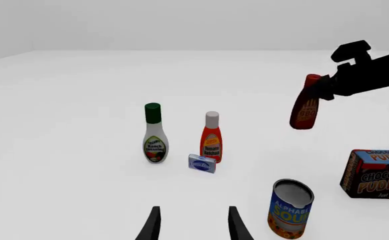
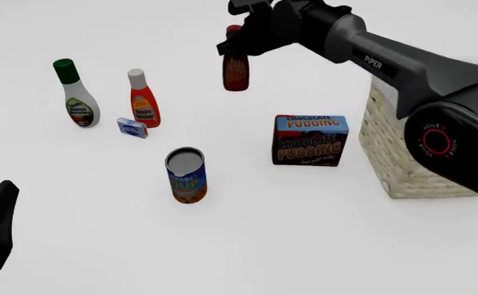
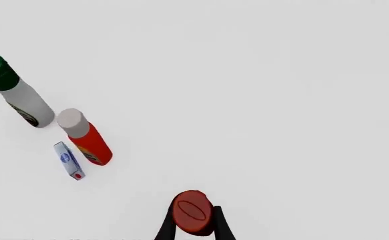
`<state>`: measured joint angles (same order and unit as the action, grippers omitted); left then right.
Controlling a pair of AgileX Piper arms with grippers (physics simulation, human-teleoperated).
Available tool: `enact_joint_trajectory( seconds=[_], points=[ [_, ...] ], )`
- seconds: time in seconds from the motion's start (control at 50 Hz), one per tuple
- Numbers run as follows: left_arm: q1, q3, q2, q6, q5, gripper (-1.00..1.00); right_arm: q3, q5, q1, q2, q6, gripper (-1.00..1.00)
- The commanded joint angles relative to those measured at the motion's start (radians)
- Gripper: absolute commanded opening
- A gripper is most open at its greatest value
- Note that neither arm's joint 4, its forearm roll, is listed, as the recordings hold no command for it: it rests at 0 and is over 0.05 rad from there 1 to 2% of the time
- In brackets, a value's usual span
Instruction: Pick the bbq sauce and place it in the basket.
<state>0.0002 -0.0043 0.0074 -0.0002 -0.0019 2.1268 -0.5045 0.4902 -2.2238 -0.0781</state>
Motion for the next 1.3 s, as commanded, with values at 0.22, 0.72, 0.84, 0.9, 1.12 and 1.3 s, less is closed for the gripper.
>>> enact_joint_trajectory(
  seconds=[0.22, 0.72, 0.84, 0.9, 1.12, 1.3],
  points=[
    [0.000, 0.000, 0.000, 0.000, 0.000, 1.00, 0.026, -0.083, -0.050, 0.111, -0.009, -1.00],
    [0.000, 0.000, -0.001, -0.001, 0.000, 1.00, 0.115, -0.193, -0.149, 0.188, -0.031, -1.00],
    [0.000, 0.000, -0.001, -0.001, 0.000, 1.00, 0.033, -0.173, -0.177, 0.255, -0.033, -1.00],
    [0.000, 0.000, -0.001, -0.001, 0.000, 1.00, 0.000, -0.166, -0.196, 0.292, -0.029, -1.00],
    [0.000, 0.000, 0.000, 0.000, 0.000, 1.00, -0.087, -0.159, -0.260, 0.381, -0.034, -1.00],
    [0.000, 0.000, 0.000, 0.000, 0.000, 1.00, -0.124, -0.167, -0.322, 0.447, -0.037, -1.00]
  ],
)
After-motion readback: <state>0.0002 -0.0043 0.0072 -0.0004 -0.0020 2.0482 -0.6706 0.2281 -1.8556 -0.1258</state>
